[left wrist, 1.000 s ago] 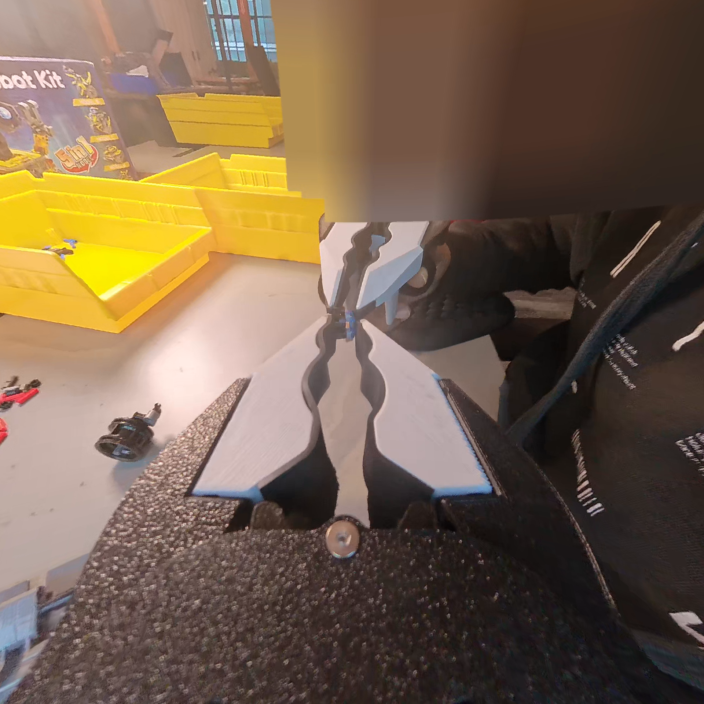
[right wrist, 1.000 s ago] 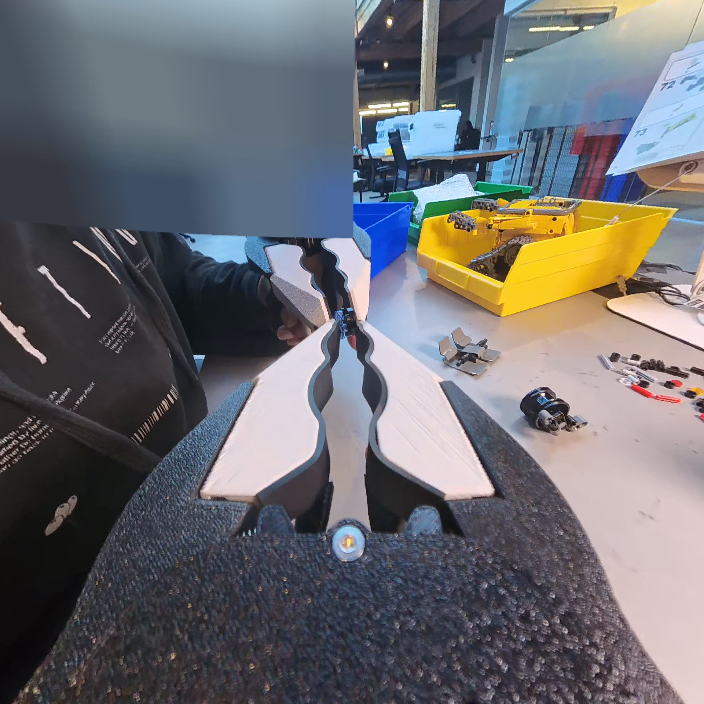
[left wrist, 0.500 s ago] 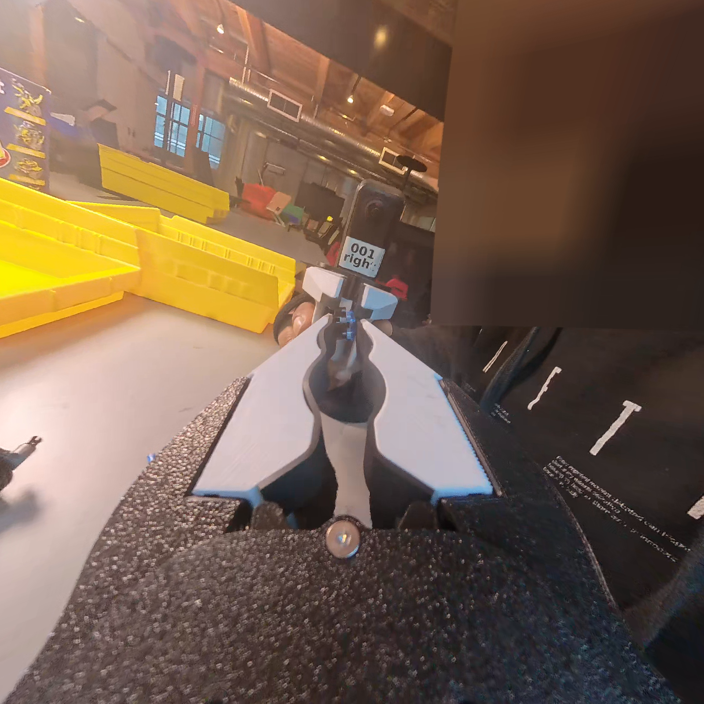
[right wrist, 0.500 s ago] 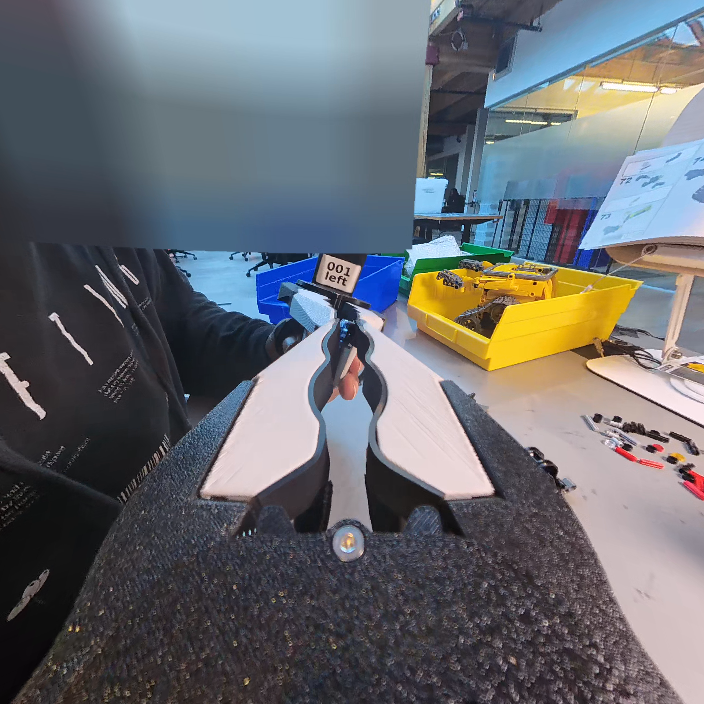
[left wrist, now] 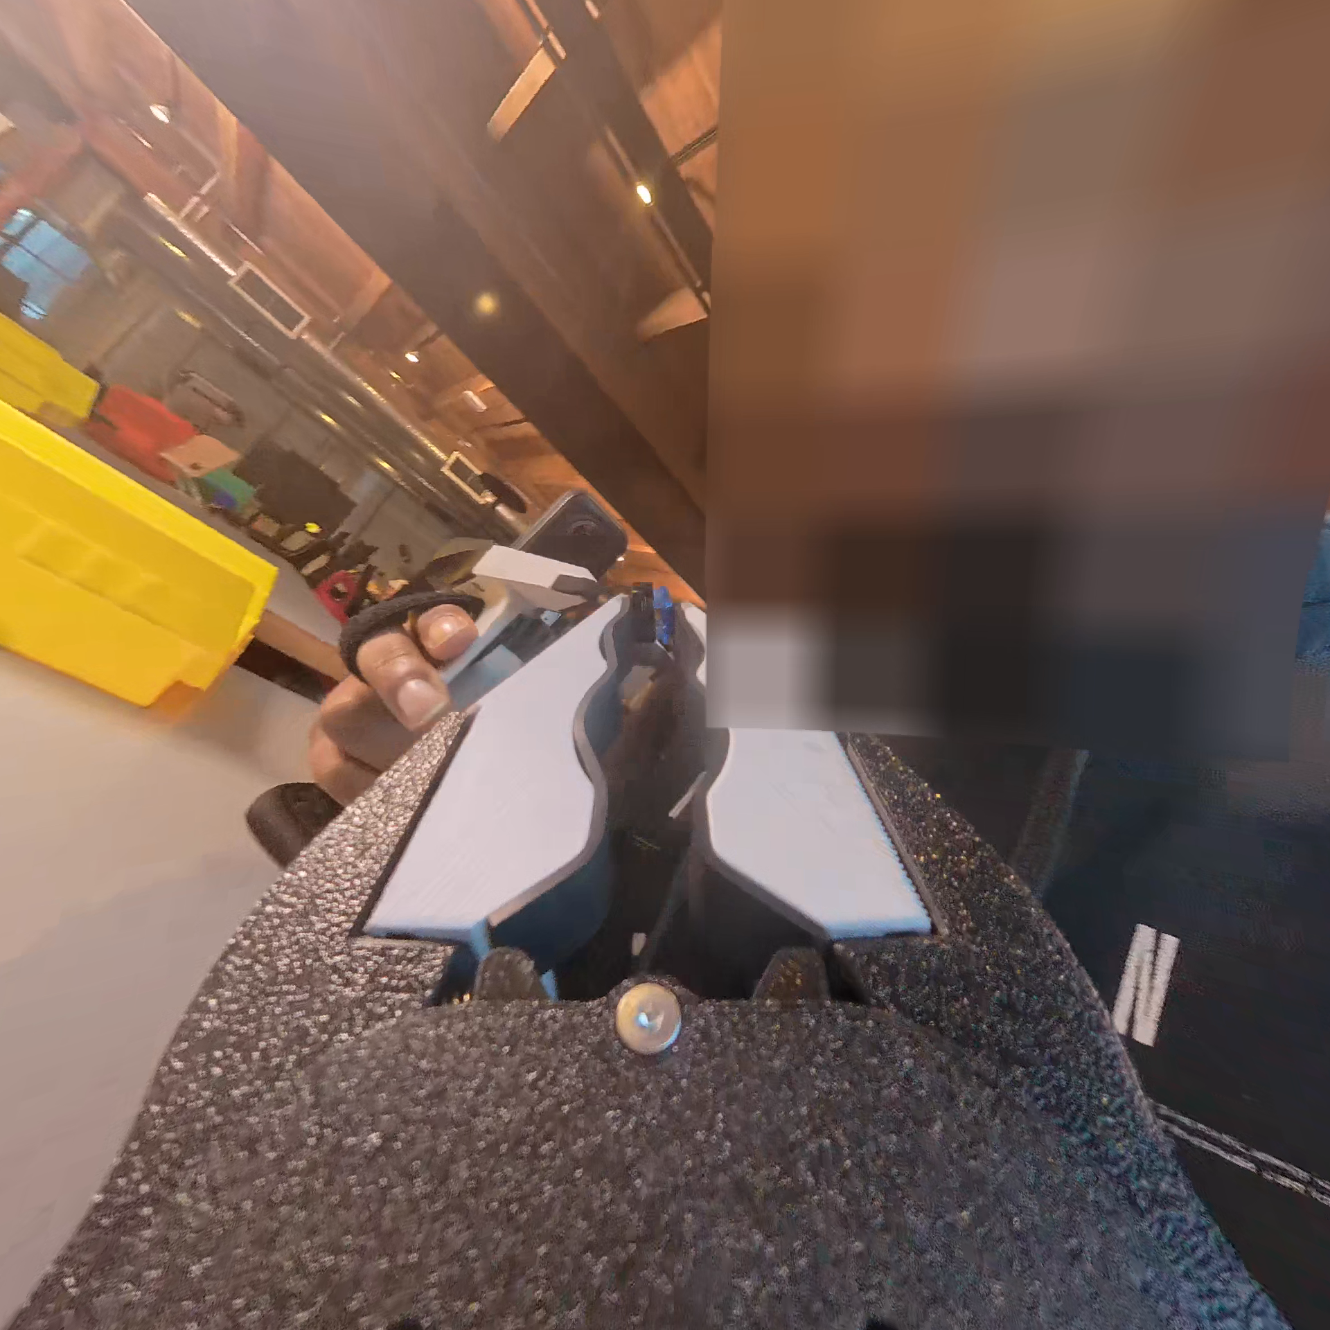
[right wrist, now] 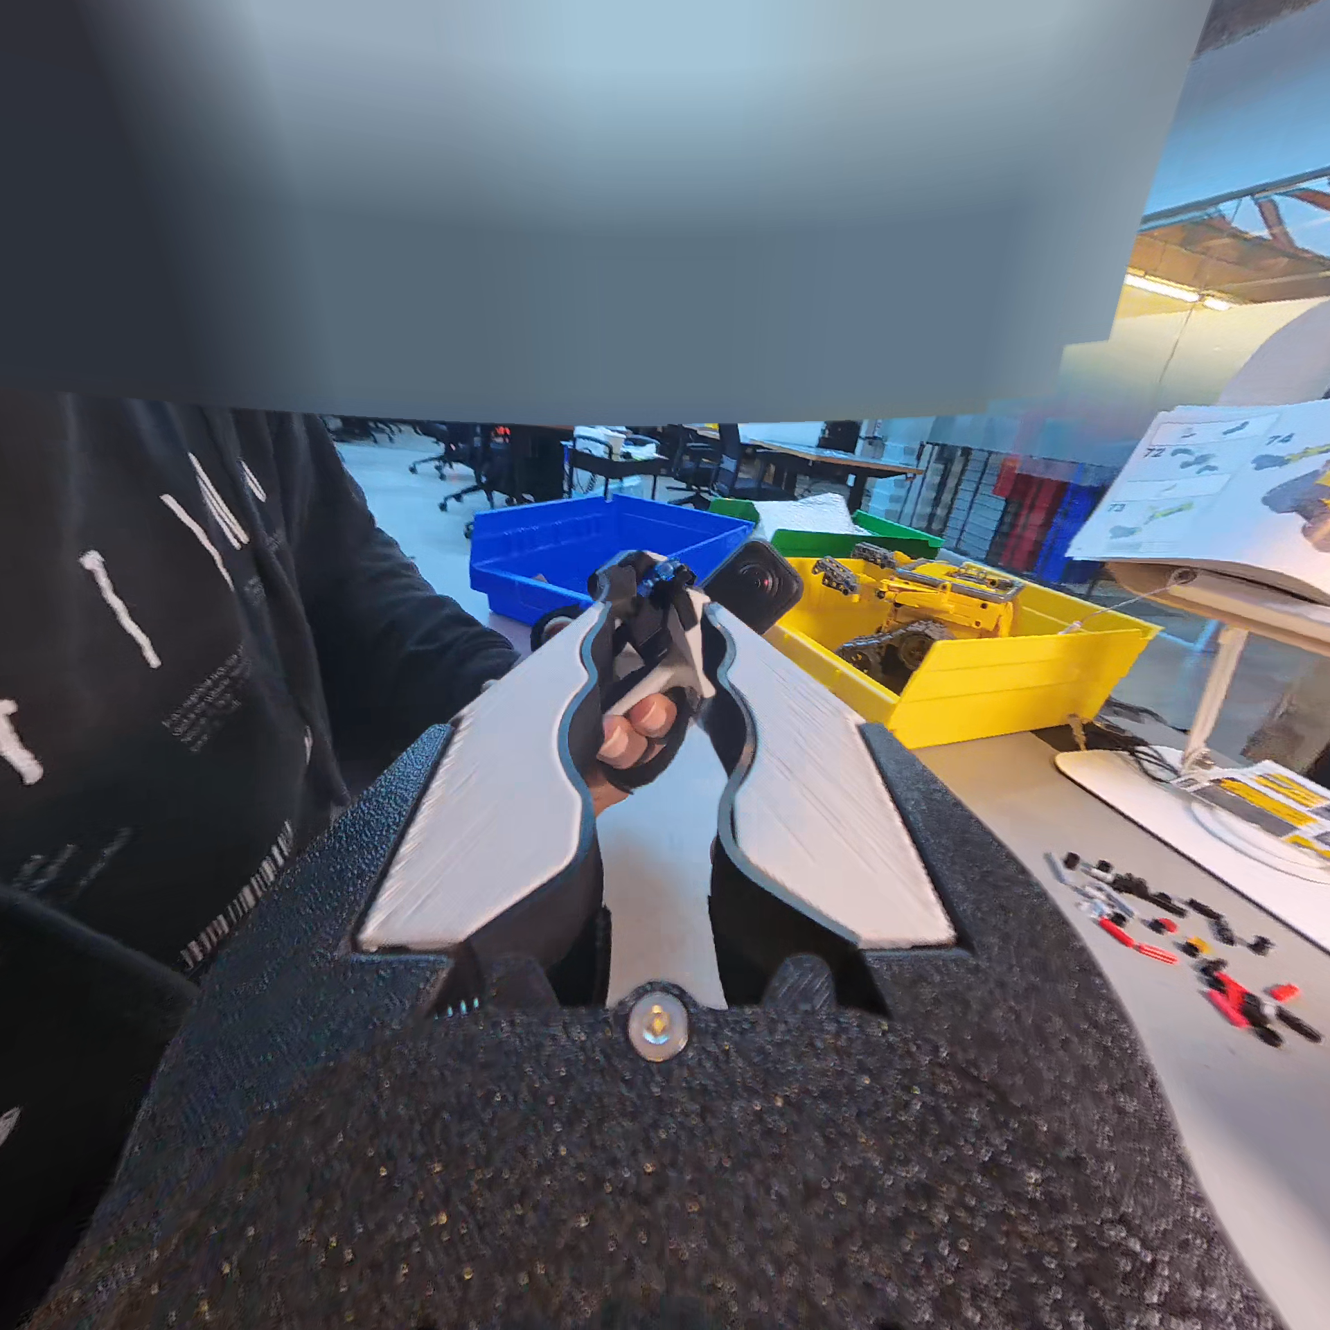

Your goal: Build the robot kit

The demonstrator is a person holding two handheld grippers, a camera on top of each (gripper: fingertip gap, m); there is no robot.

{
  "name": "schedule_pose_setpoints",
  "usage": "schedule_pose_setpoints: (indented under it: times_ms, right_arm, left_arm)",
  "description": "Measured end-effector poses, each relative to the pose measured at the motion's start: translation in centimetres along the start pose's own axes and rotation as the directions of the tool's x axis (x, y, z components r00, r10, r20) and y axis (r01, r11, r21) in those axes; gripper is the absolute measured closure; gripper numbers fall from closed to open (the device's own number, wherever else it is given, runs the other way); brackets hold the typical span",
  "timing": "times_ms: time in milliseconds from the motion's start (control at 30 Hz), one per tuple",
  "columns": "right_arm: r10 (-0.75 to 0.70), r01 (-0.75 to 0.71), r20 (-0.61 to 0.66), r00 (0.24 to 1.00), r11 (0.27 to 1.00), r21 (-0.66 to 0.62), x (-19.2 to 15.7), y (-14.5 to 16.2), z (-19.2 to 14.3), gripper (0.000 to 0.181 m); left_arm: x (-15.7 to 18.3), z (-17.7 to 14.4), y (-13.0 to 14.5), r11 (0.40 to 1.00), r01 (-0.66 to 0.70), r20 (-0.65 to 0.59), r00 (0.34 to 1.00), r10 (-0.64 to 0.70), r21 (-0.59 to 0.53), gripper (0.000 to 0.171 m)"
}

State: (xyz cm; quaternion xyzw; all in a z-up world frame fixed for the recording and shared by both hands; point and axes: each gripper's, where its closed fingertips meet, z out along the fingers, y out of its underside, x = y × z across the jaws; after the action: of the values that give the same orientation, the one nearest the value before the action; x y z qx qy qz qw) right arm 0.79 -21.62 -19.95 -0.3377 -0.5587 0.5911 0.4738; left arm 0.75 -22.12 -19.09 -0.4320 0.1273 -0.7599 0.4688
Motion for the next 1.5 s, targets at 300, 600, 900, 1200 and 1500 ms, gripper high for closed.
schedule_pose_setpoints:
  times_ms: [300, 600, 900, 1200, 1500]
  right_arm:
    - [-0.177, 0.180, 0.058, 0.982, 0.982, -0.058, -0.7, -0.4, 1.5, 0.155]
    - [-0.266, 0.271, 0.061, 0.962, 0.957, -0.100, -0.7, 0.1, 1.6, 0.165]
    - [-0.249, 0.248, 0.018, 0.968, 0.954, -0.167, 1.0, 2.6, 0.9, 0.166]
    - [-0.291, 0.288, 0.029, 0.956, 0.920, -0.266, 1.8, 6.0, 0.4, 0.165]
    - [-0.315, 0.320, 0.072, 0.946, 0.884, -0.341, 2.0, 8.3, -0.1, 0.164]
  left_arm:
    - [1.1, 0.1, 0.4, 0.992, 0.125, -0.144, 0.982, -0.126, -0.014, 0.163]
    - [0.3, 0.2, 0.9, 0.991, 0.123, -0.082, 0.989, -0.127, -0.045, 0.160]
    - [-2.8, -0.8, 1.0, 0.982, 0.166, 0.134, 0.979, -0.154, -0.088, 0.163]
    - [-5.6, -2.7, 2.1, 0.954, 0.248, 0.364, 0.915, -0.173, -0.168, 0.162]
    - [-7.2, -4.0, 3.2, 0.924, 0.342, 0.473, 0.851, -0.227, -0.173, 0.162]
